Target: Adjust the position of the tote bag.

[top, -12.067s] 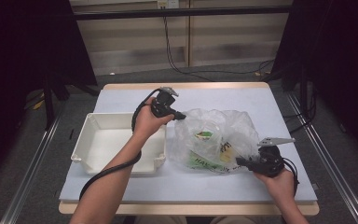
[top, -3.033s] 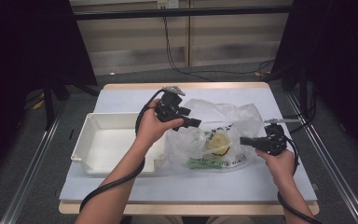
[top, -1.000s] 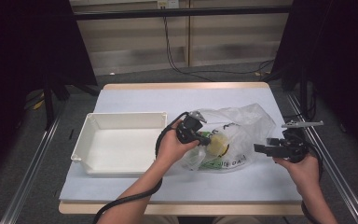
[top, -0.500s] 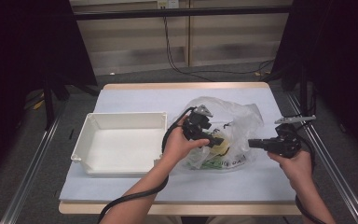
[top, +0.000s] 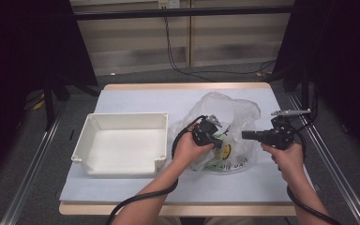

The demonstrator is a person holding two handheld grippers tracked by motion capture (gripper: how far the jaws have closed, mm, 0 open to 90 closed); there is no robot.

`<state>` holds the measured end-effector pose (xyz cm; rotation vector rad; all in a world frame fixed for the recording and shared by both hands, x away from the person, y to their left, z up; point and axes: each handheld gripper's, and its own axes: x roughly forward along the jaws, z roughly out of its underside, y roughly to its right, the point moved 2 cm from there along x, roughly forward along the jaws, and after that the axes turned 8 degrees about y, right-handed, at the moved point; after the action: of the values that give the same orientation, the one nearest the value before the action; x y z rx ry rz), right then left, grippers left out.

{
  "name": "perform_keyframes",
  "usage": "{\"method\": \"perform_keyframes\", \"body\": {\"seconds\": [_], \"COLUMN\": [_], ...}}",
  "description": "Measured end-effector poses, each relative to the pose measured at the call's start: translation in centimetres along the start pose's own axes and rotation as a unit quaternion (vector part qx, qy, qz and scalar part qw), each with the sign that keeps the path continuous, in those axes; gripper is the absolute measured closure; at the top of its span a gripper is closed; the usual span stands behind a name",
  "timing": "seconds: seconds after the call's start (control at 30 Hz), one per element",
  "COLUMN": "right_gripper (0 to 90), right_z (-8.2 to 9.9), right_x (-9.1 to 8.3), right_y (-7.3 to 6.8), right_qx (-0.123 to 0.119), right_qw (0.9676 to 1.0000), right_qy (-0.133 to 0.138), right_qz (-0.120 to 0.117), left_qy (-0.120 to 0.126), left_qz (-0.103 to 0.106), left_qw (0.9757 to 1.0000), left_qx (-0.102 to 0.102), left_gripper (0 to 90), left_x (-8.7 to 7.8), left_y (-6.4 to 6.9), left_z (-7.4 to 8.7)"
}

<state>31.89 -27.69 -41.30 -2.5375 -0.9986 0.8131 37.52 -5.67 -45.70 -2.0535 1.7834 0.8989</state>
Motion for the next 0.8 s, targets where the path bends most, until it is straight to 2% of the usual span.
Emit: {"method": "perform_keyframes", "body": {"seconds": [0.07,0.17,0.23,0.33,0.37,0.43,0.47,0.53,0.57,0.6,0.67,0.7,0.73,0.77,0.8], "right_gripper": [90.0,90.0,90.0,90.0,90.0,90.0,90.0,90.0,90.0,90.0,90.0,90.0,90.0,90.0,90.0], "right_z": [-0.5,-1.2,-1.5,-1.8,-1.7,-1.7,-1.3,-1.0,-0.6,0.4,0.7,1.3,2.0,2.0,2.5], "right_x": [0.4,0.9,1.3,1.5,1.6,1.6,1.9,1.9,1.9,1.9,1.9,1.8,1.6,1.6,1.5], "right_y": [0.2,0.8,1.4,2.7,3.2,3.5,4.6,5.0,5.5,6.5,6.8,7.4,7.9,7.9,8.4], "right_qx": [0.002,0.023,0.03,0.044,0.048,0.051,0.051,0.057,0.06,0.062,0.068,0.072,0.081,0.081,0.078], "right_qw": [0.9998,0.9986,0.997,0.9939,0.9924,0.9918,0.9895,0.9887,0.9876,0.9853,0.9846,0.983,0.9812,0.9812,0.9798], "right_qy": [0.013,0.037,0.047,0.054,0.054,0.052,0.038,0.033,0.026,0.007,0.003,-0.005,-0.012,-0.012,-0.018], "right_qz": [0.018,0.031,0.053,0.086,0.099,0.105,0.129,0.135,0.143,0.159,0.161,0.169,0.175,0.175,0.183], "left_qy": [-0.015,-0.009,-0.015,-0.014,-0.016,-0.012,-0.009,-0.007,-0.008,-0.002,-0.004,-0.001,-0.003,-0.003,-0.003], "left_qz": [0.009,0.015,0.022,0.034,0.039,0.041,0.042,0.041,0.04,0.038,0.037,0.037,0.028,0.028,0.021], "left_qw": [0.9995,0.9996,0.9993,0.9992,0.9989,0.9989,0.9989,0.999,0.9991,0.9992,0.9992,0.9993,0.9996,0.9996,0.9997], "left_qx": [0.025,0.022,0.027,0.017,0.021,0.021,0.017,0.014,0.015,0.012,0.013,0.008,0.008,0.008,0.008], "left_gripper": [89.2,89.4,89.5,89.7,89.7,89.8,89.8,89.9,89.9,89.9,89.9,89.9,89.9,89.9,89.9], "left_x": [-0.3,-0.5,-0.8,-1.1,-1.2,-1.3,-1.5,-1.6,-1.8,-2.0,-2.2,-2.2,-2.5,-2.5,-2.7], "left_y": [0.7,1.3,1.6,2.0,2.0,2.1,2.1,2.1,2.0,1.9,1.8,1.8,1.7,1.7,1.6], "left_z": [0.1,0.5,1.3,1.9,2.0,2.1,2.3,2.4,2.6,2.8,2.9,2.9,3.0,3.0,3.0]}}
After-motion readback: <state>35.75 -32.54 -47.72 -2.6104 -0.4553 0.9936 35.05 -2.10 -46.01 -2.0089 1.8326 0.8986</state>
